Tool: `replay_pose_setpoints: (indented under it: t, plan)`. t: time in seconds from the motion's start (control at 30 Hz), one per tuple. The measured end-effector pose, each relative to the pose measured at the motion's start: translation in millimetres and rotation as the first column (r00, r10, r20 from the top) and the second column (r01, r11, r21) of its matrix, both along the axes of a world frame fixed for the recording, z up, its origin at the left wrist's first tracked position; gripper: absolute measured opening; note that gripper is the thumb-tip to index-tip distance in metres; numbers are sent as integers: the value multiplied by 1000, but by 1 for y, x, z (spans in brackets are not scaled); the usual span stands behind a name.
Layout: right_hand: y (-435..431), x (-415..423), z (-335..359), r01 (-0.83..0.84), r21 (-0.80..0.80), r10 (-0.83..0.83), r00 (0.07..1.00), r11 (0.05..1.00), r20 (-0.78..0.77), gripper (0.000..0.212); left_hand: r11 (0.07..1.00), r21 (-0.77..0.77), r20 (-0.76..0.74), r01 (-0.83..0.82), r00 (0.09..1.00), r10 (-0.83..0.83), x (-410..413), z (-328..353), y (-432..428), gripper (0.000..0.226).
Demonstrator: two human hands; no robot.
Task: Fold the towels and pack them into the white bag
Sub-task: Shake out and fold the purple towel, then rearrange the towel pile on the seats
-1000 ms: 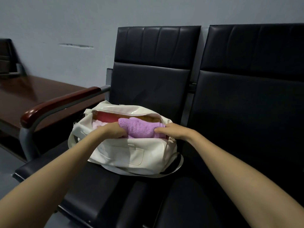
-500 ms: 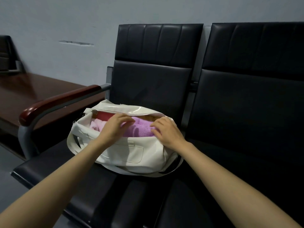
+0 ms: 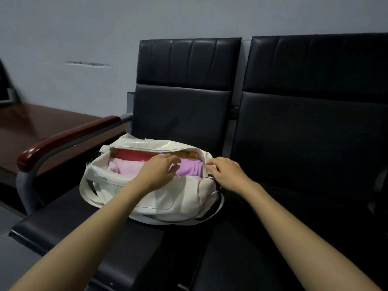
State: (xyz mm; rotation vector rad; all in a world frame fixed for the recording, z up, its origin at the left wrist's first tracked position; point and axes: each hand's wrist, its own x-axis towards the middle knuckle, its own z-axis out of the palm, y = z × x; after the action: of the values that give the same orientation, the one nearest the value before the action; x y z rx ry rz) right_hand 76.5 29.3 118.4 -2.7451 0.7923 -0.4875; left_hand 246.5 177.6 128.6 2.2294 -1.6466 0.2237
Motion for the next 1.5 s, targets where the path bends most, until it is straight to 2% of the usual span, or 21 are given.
replay_pose_setpoints:
  t: [0.07, 0.13, 0.37, 0.57, 0.67, 0.8, 0.93, 1.07, 1.13, 1.2, 1.27, 1.33, 1.43, 1.5]
  plan:
    - [-4, -51, 8, 95, 22, -96, 992, 995, 76, 28, 997, -74, 3, 7, 1000, -7, -30, 2, 2, 22]
    - [-3, -114, 12, 206, 70, -212, 974, 976, 83, 30, 995, -81, -44, 50, 998, -54, -69, -2, -2, 21]
    - [17, -324, -7, 534, 154, -536, 844, 831, -37, 29, 910, 56, -146, 412, 905, -400, -237, -20, -56, 26]
    - [28, -459, -16, 783, 178, -790, 612, 597, -45, 33, 765, 140, -295, 629, 764, -574, -389, -36, -99, 28]
    - [28, -506, -27, 855, 189, -870, 493, 484, -4, 33, 718, 156, -343, 678, 719, -605, -452, -46, -119, 32]
    - [25, -538, -39, 914, 214, -936, 353, 344, -7, 46, 669, 155, -462, 726, 652, -601, -512, -62, -140, 41]
    - [17, -554, -45, 916, 233, -945, 321, 328, 68, 54, 700, 81, -606, 709, 593, -530, -554, -78, -158, 65]
    - [11, -569, -63, 934, 247, -953, 287, 257, -93, 49, 799, -44, -732, 599, 525, -434, -586, -83, -176, 65]
    - [8, -575, -69, 936, 270, -940, 281, 224, -193, 51, 831, -28, -741, 556, 547, -391, -594, -85, -186, 60]
    - [6, -579, -73, 928, 315, -936, 274, 197, -220, 54, 834, 5, -682, 551, 612, -400, -597, -87, -197, 56]
    - [5, -581, -74, 921, 346, -959, 242, 179, -149, 53, 832, 31, -569, 554, 694, -441, -600, -86, -206, 50]
    - [4, -580, -70, 913, 356, -977, 212, 202, 9, 50, 823, 6, -499, 568, 715, -490, -605, -81, -213, 45]
    - [7, -571, -59, 809, 441, -892, 212, 389, 399, 39, 800, 6, -499, 601, 695, -518, -614, -75, -227, 40]
    - [11, -562, -50, 723, 482, -813, 188, 494, 551, 26, 799, 30, -475, 601, 712, -518, -618, -79, -238, 26]
